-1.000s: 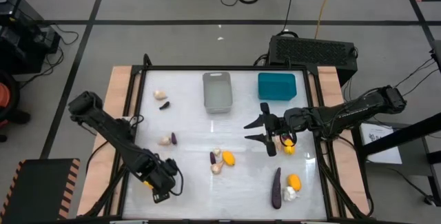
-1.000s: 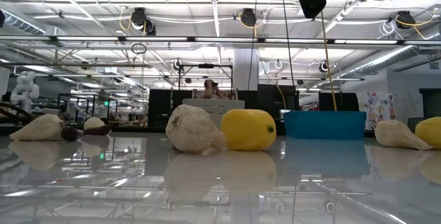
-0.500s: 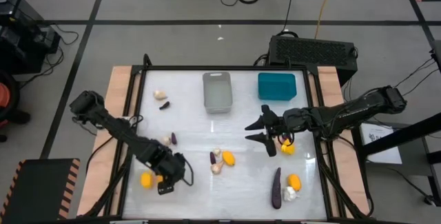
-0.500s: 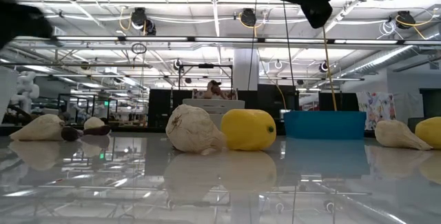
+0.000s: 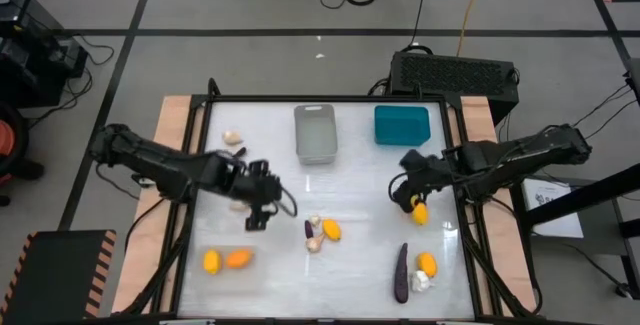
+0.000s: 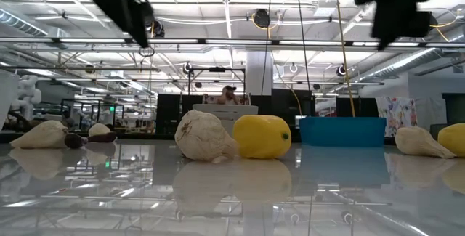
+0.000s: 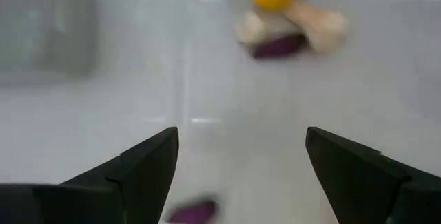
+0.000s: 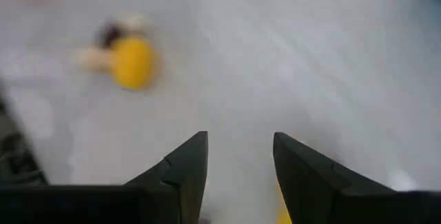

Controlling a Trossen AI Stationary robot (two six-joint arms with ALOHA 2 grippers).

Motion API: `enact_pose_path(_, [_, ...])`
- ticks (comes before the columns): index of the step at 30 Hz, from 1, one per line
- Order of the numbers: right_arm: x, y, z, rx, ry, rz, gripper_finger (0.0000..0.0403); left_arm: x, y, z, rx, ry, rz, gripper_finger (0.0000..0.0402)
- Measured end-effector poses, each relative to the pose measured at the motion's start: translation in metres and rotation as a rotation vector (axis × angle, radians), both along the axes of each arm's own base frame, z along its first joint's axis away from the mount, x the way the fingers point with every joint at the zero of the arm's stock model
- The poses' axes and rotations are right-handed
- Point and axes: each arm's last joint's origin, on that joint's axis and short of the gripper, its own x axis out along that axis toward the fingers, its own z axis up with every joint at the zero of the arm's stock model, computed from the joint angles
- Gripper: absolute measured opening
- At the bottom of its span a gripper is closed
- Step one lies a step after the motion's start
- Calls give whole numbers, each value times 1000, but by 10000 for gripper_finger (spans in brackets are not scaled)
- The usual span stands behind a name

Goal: Sort produce into baskets
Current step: Put the lemon into the transparent bin

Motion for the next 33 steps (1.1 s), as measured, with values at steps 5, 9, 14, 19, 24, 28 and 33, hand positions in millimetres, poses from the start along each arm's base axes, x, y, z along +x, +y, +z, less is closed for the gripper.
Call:
enact_pose_path(5, [-13, 3, -15, 153, 207, -292, 157, 19, 30, 7, 44, -147, -8, 324])
enact_pose_path(9, [-15, 13, -31, 146, 273, -288, 157, 31, 46, 12, 18, -247, -31, 325])
enact_pose_path(14, [-16, 20, -47, 124, 333, -311, 160, 35, 59, 16, 4, -309, -24, 325])
enact_pose_path(19, [-16, 22, -59, 96, 360, -307, 190, 36, 66, 17, 5, -315, -9, 325])
enact_pose_path(24, [-19, 21, -77, 112, 382, -376, 248, 36, 68, 17, 3, -316, -5, 325])
enact_pose_path(28, [-20, 22, -89, 152, 382, -369, 293, 36, 67, 17, -3, -317, -1, 325])
enact_pose_path(33, [-25, 20, -102, 148, 401, -383, 318, 36, 67, 17, -5, -316, 1, 325])
